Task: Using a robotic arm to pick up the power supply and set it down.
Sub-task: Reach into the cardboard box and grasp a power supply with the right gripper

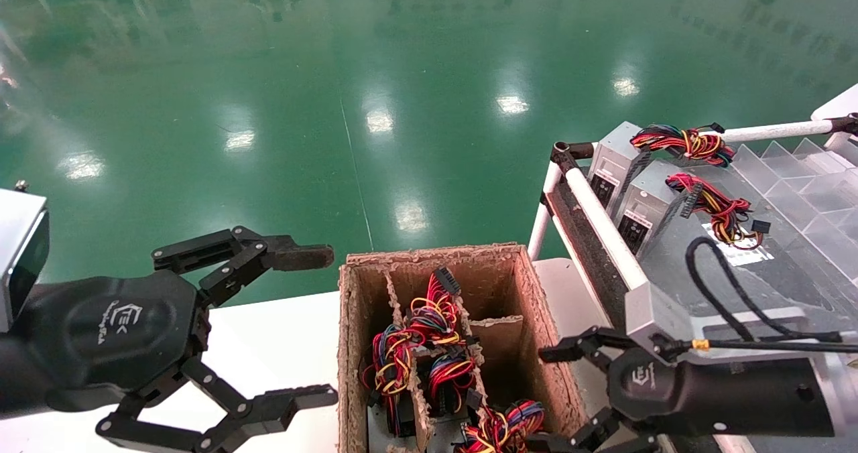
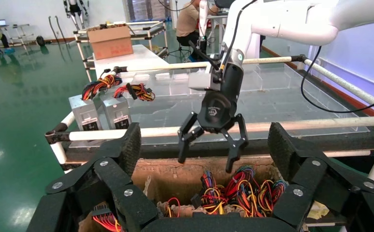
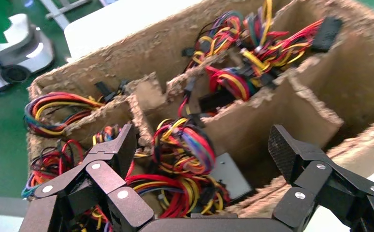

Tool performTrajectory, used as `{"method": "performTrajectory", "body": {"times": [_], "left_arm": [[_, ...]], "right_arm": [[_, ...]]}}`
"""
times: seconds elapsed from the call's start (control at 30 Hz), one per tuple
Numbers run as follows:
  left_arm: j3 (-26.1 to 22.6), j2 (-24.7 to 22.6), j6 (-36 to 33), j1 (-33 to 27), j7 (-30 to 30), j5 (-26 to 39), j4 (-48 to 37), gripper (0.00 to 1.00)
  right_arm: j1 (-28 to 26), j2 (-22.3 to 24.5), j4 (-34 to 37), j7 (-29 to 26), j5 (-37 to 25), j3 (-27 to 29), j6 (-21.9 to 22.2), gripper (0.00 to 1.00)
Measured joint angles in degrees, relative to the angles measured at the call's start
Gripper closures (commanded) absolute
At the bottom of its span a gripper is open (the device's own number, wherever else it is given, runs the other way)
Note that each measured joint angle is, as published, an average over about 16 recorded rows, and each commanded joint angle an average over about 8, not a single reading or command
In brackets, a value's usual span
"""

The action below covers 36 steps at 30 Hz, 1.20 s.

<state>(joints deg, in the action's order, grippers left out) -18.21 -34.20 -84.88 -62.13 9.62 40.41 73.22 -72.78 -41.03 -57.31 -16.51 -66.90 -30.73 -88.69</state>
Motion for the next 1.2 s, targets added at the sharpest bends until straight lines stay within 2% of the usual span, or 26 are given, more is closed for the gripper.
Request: {"method": "performTrajectory", "body": {"times": [0.4,1.2], "left_arm": [[0.0,0.0,0.0,0.0,0.0,0.0,0.0,0.00],[-0.1,0.0,0.0,0.0,0.0,0.0,0.0,0.00]], "right_arm": [[-0.3,-1.3,3.4,3.0,0.0,-2.5,-0.8,1.00],[1.2,0.2,2.3,3.7,3.0,-5.1,-0.4,1.00]]}}
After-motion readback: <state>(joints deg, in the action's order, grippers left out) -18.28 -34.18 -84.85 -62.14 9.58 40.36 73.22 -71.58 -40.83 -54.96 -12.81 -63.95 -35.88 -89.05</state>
